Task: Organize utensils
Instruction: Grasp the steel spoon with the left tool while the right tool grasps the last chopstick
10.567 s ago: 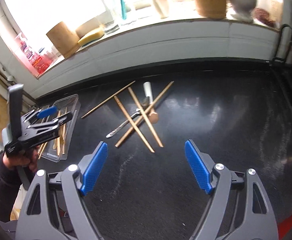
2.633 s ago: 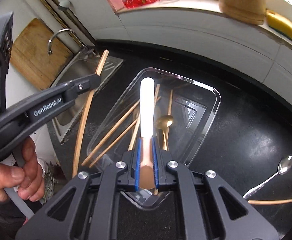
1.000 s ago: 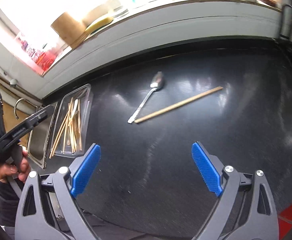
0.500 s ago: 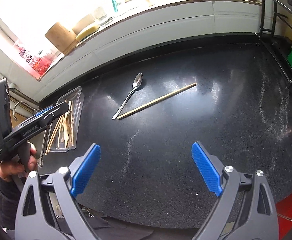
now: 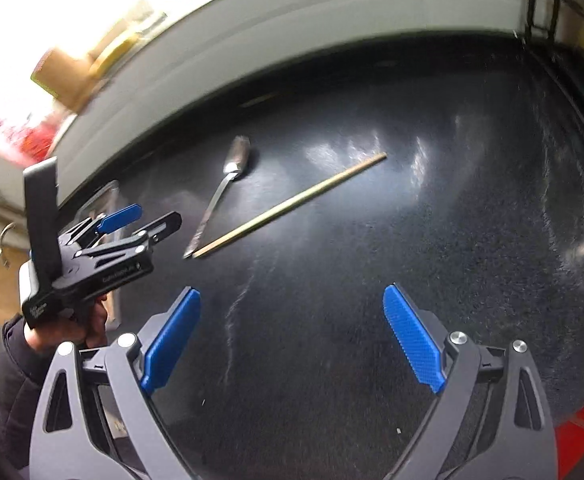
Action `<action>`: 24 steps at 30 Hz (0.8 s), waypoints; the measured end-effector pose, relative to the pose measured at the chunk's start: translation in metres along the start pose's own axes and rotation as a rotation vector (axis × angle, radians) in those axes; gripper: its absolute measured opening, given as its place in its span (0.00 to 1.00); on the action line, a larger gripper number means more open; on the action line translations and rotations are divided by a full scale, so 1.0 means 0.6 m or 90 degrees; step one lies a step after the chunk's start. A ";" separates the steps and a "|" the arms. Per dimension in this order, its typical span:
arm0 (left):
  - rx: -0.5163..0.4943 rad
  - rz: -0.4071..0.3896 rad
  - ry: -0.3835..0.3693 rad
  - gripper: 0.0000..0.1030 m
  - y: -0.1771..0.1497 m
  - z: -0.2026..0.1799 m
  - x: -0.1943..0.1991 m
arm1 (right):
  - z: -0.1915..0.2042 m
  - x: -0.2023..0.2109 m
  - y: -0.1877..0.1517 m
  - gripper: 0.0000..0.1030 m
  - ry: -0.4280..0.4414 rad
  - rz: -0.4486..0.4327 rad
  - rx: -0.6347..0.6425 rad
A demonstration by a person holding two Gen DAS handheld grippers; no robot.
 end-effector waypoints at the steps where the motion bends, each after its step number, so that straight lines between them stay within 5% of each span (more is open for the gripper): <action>1: -0.010 0.003 -0.001 0.76 0.004 0.000 -0.012 | -0.005 -0.013 0.004 0.87 -0.004 0.009 -0.009; 5: -0.075 0.031 -0.022 0.71 0.025 -0.006 -0.073 | -0.017 -0.060 0.028 0.87 -0.022 0.033 -0.032; 9: -0.140 0.042 -0.018 0.54 0.031 -0.011 -0.108 | -0.026 -0.084 0.048 0.87 -0.043 0.046 -0.045; 11: -0.146 0.037 -0.029 0.38 0.039 -0.011 -0.110 | -0.028 -0.096 0.055 0.87 -0.057 0.056 -0.044; 12: -0.149 0.031 -0.028 0.14 0.039 -0.012 -0.110 | -0.028 -0.105 0.058 0.87 -0.063 0.063 -0.046; 13: -0.151 0.026 -0.023 0.06 0.038 -0.011 -0.109 | -0.027 -0.114 0.061 0.87 -0.065 0.068 -0.050; 16: -0.141 0.043 -0.027 0.05 0.038 -0.004 -0.106 | -0.015 -0.140 0.074 0.87 -0.080 0.083 -0.047; 24: 0.000 -0.017 -0.016 0.05 0.054 0.077 -0.008 | 0.016 -0.217 0.114 0.91 -0.171 0.090 -0.100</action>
Point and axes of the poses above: each gripper's, at about its wrist camera, not at the fingertips, and x roughly against the way its jaws point, z to its left, y to its top, the point moved 1 cm from there along -x, roughly the way its jaws point, and after that the axes turned 14 degrees about x, right-handed, at the moved point
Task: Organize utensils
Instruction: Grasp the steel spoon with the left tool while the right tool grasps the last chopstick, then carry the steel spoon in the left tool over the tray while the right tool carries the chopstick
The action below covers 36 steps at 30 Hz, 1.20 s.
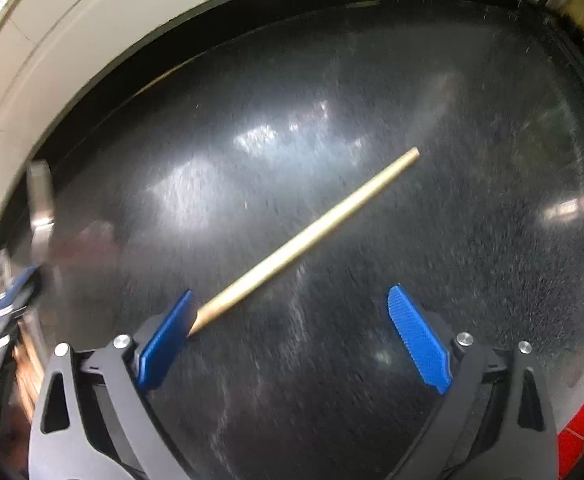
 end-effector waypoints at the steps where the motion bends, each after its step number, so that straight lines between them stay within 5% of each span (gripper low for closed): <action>1: 0.014 -0.008 0.002 0.05 0.004 0.008 0.016 | 0.007 -0.003 0.004 0.91 -0.013 -0.005 0.006; 3: 0.032 -0.020 0.010 0.05 0.007 0.019 0.039 | 0.028 -0.013 0.008 0.90 -0.054 -0.008 0.042; 5: 0.041 -0.028 0.018 0.05 0.007 0.023 0.058 | 0.038 -0.011 0.006 0.77 -0.056 -0.020 0.071; 7: 0.047 -0.030 0.025 0.05 0.004 0.023 0.067 | 0.040 0.000 0.001 0.39 -0.044 -0.025 0.104; 10: 0.064 -0.025 0.021 0.06 -0.007 0.020 0.075 | 0.021 0.007 -0.006 0.07 0.006 -0.016 0.117; 15: 0.098 -0.011 0.036 0.06 -0.034 0.020 0.087 | 0.001 0.011 -0.030 0.07 0.079 0.003 0.181; 30: 0.154 -0.061 0.090 0.05 -0.076 -0.029 0.203 | 0.023 0.228 -0.058 0.07 0.143 -0.141 0.299; 36: 0.188 -0.084 0.110 0.06 -0.085 0.002 0.251 | 0.082 0.294 -0.057 0.07 0.186 -0.168 0.344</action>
Point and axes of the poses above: each gripper's, at about its wrist camera, not at the fingertips, and x roughly against the way its jaws point, z to its left, y to its top, the point moved 1 cm from there along -x, roughly the way its jaws point, and after that the axes turned 14 degrees about x, right-handed, at the moved point
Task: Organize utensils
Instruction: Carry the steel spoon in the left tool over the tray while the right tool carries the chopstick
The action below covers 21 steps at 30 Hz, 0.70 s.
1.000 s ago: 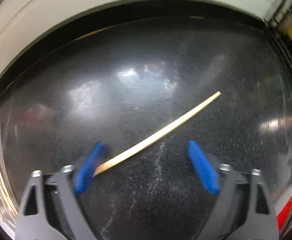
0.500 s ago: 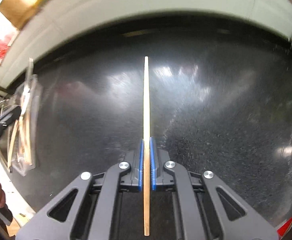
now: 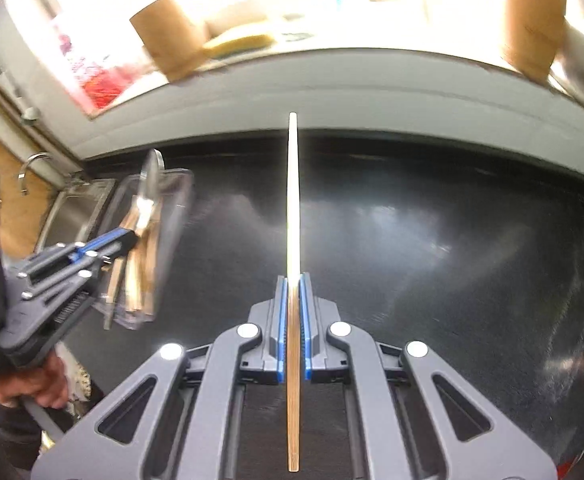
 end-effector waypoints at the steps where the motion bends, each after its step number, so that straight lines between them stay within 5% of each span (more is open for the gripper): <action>1: 0.010 -0.003 0.003 0.06 0.002 0.015 0.008 | 0.016 0.001 0.013 0.07 0.010 -0.004 0.010; 15: 0.169 -0.029 0.114 0.06 0.015 0.311 0.072 | 0.343 -0.089 0.161 0.07 0.172 0.011 0.169; 21: 0.217 -0.026 0.125 0.06 0.023 0.379 0.070 | 0.382 -0.155 0.194 0.07 0.220 0.059 0.154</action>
Point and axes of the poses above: each gripper's, at about its wrist camera, not at the fingertips, and x roughly against the way its jaws point, z to its left, y to its top, the point moved 1 cm from there along -x, roughly the way its jaws point, and after that the axes turned 14 degrees about x, right-handed, at the moved point
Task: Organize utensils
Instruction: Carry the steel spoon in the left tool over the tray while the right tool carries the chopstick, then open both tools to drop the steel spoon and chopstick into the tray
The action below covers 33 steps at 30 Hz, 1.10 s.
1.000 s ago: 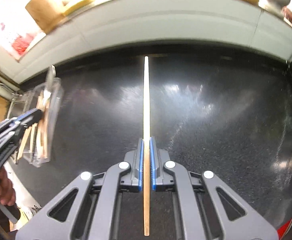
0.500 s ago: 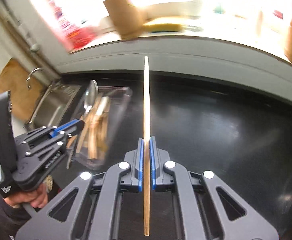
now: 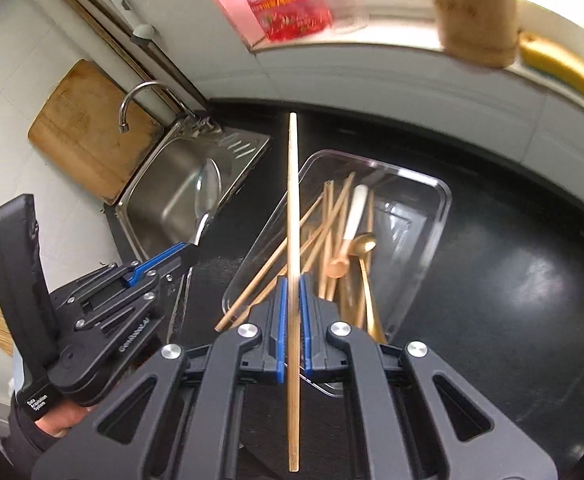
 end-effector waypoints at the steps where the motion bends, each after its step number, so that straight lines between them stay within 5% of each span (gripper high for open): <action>1: 0.004 0.004 -0.001 0.06 0.003 0.003 -0.006 | -0.004 -0.008 0.003 0.07 0.001 0.007 -0.002; 17: 0.012 0.092 0.001 0.06 0.005 -0.043 -0.135 | -0.077 -0.107 0.040 0.07 0.015 0.092 -0.019; 33: 0.003 0.111 0.009 0.06 0.017 -0.056 -0.173 | -0.097 -0.138 0.054 0.07 0.009 0.121 -0.007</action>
Point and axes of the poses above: each gripper's, at about its wrist camera, not at the fingertips, and x roughly against the way its jaws point, z to its left, y to its top, the point moved 1 cm from there along -x, roughly the way its jaws point, and after that the axes turned 14 degrees about x, right-handed, at the moved point
